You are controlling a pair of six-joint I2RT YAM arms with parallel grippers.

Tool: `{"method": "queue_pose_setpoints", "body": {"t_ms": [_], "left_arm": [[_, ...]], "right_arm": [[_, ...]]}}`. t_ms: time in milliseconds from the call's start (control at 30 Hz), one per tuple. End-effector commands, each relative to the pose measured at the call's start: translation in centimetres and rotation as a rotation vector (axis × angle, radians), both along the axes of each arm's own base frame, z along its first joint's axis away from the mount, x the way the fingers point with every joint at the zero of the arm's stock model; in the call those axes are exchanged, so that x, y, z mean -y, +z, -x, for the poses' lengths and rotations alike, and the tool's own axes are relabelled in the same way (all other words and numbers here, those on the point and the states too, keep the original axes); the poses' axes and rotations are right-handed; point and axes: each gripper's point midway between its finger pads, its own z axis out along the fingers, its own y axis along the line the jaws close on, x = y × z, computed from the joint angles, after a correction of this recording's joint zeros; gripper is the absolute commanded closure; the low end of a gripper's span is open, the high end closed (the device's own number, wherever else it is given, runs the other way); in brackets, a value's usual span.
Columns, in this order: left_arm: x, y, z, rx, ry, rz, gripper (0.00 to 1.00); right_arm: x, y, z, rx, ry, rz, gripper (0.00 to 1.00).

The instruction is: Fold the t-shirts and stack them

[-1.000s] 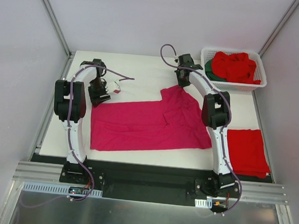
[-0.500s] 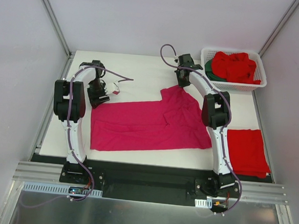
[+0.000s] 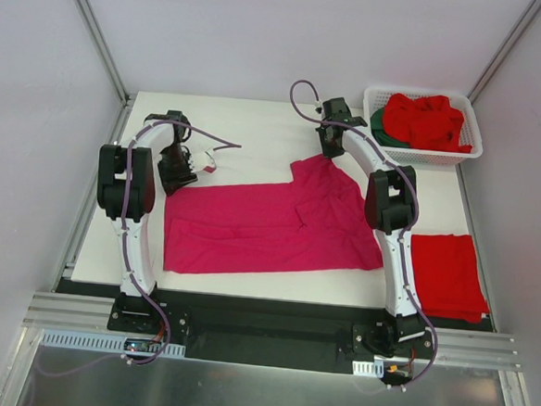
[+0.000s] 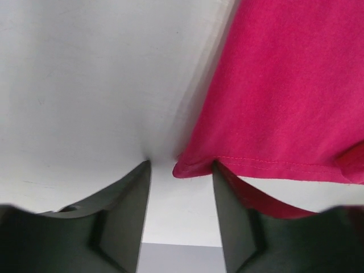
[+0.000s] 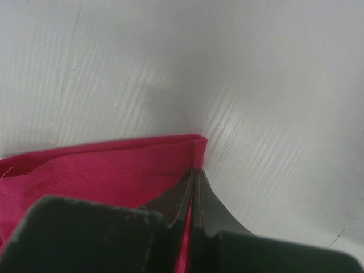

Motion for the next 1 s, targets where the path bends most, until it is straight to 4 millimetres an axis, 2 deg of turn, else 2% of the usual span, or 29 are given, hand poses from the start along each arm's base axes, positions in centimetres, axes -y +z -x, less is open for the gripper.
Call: {"method": "queue_pose_setpoints", "body": {"t_ms": [0, 67, 200, 300, 333, 400, 600, 700, 967], "left_arm": [[-0.1, -0.2, 0.3, -0.023, -0.003, 0.003, 0.64], [-0.1, -0.2, 0.4, -0.023, 0.0, 0.006, 0.72], [0.0, -0.4, 0.7, -0.031, 0.001, 0.009, 0.74], [0.2, -0.4, 0.7, -0.03, 0.002, 0.018, 0.86], [0.3, -0.3, 0.7, -0.027, 0.004, 0.021, 0.95], [0.4, -0.4, 0.8, -0.03, 0.004, 0.021, 1.0], [0.7, -0.1, 1.0, -0.024, 0.001, 0.028, 1.0], [0.8, 0.5, 1.0, -0.009, -0.004, 0.027, 1.0], [0.8, 2.3, 0.6, 0.042, -0.012, 0.025, 1.0]], "right_arm": [[-0.5, 4.3, 0.0, 0.056, 0.019, -0.029, 0.99], [-0.4, 4.2, 0.0, 0.053, 0.018, -0.028, 0.99], [-0.4, 4.3, 0.0, 0.056, 0.019, -0.03, 0.99], [-0.4, 4.2, 0.0, 0.056, 0.019, -0.03, 0.99], [-0.4, 4.3, -0.1, 0.057, 0.019, -0.03, 0.99], [-0.4, 4.2, 0.0, 0.056, 0.018, -0.029, 0.99], [-0.3, 4.1, 0.0, 0.052, 0.016, -0.026, 0.99], [-0.5, 4.8, -0.1, 0.068, 0.014, -0.038, 0.99], [-0.5, 8.9, -0.9, 0.163, 0.002, -0.055, 0.99]]}}
